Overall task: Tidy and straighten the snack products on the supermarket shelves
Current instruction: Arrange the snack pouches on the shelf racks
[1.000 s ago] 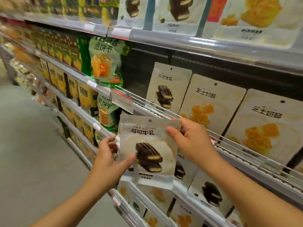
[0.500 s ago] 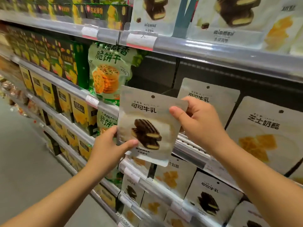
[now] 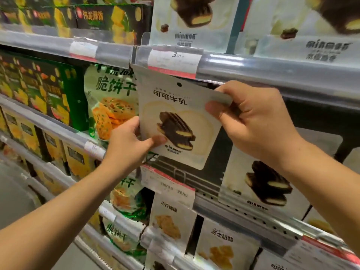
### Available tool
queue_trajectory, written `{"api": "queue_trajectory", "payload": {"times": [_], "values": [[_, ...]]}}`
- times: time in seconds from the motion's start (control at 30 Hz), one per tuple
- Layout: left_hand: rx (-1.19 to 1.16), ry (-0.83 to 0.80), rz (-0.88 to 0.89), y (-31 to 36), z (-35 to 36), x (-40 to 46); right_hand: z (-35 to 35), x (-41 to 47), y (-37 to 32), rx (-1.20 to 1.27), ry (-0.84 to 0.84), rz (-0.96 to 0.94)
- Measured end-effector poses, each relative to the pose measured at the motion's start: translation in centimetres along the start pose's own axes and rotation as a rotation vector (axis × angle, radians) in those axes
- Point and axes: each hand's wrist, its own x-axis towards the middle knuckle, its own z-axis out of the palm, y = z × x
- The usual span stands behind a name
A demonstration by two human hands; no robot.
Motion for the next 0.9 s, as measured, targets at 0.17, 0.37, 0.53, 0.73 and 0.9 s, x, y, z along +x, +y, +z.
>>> {"api": "queue_trajectory", "payload": {"times": [0.17, 0.37, 0.53, 0.73, 0.9], "values": [[-0.042, -0.115, -0.015, -3.4, 2.2, 1.8, 1.5, 0.7, -0.4, -0.277, -0.066, 0.118], [0.009, -0.282, 0.037, -5.3, 3.0, 2.2, 2.5, 1.3, -0.8, -0.62, -0.252, 0.414], [0.031, -0.45, 0.029, -5.3, 2.8, 2.0, 3.0, 2.8, -1.0, -0.711, -0.437, 0.728], [0.025, -0.568, -0.015, -5.0, 2.5, 2.4, 3.7, 2.8, -1.6, -0.793, -0.553, 0.875], [0.024, -0.609, -0.03, -4.5, 2.4, 2.7, 3.8, 2.1, -1.4, -0.8, -0.508, 0.823]]}}
